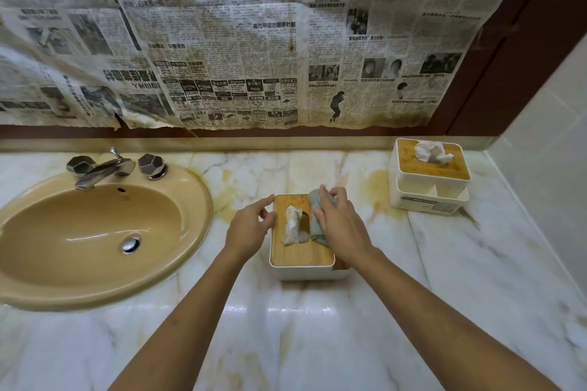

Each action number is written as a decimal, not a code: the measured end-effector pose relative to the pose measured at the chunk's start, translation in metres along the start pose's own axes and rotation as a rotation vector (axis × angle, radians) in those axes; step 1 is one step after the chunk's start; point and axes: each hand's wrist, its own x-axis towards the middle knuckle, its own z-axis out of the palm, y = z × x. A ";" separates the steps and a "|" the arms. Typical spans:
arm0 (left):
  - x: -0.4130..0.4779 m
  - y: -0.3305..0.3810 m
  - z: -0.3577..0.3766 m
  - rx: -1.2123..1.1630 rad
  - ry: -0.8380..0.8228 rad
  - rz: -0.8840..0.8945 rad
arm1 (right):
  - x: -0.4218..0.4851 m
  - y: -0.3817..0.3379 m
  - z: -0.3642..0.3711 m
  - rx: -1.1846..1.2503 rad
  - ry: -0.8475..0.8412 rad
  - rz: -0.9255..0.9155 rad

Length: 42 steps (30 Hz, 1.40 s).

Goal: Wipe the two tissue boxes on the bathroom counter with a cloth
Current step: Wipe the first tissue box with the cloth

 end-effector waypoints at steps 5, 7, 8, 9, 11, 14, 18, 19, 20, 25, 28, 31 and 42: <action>-0.001 -0.004 0.005 -0.060 0.017 0.007 | -0.052 -0.003 0.008 -0.083 -0.058 -0.047; -0.003 -0.005 0.007 -0.065 0.027 0.011 | -0.044 -0.001 0.006 -0.087 -0.052 -0.049; -0.003 -0.004 0.007 -0.064 0.029 0.012 | -0.033 -0.001 0.005 -0.083 -0.045 -0.043; -0.003 -0.004 0.007 -0.062 0.030 0.011 | -0.021 -0.001 0.005 -0.079 -0.037 -0.034; -0.003 -0.003 0.006 -0.053 0.023 0.008 | 0.004 -0.001 0.002 -0.064 -0.036 -0.006; -0.003 -0.002 0.005 -0.021 0.011 0.016 | 0.016 0.001 0.001 -0.033 -0.040 0.026; -0.004 -0.002 0.005 -0.015 0.020 0.014 | -0.024 -0.004 0.005 -0.064 -0.021 0.005; -0.003 -0.002 0.005 -0.014 0.021 0.017 | -0.038 -0.005 0.006 -0.068 -0.031 -0.007; -0.004 -0.002 0.005 -0.014 0.019 0.019 | -0.052 -0.007 0.007 -0.067 -0.049 -0.011; -0.003 -0.003 0.005 -0.011 0.011 0.022 | -0.040 -0.003 0.005 -0.056 -0.045 -0.028; -0.004 -0.001 0.004 -0.001 0.005 0.022 | 0.000 0.001 0.005 -0.030 -0.047 -0.009; -0.005 0.001 0.003 0.020 0.001 0.023 | 0.018 0.001 0.002 -0.015 -0.078 0.021; -0.011 0.011 0.000 0.058 -0.011 0.022 | -0.065 0.010 -0.008 0.297 -0.088 -0.192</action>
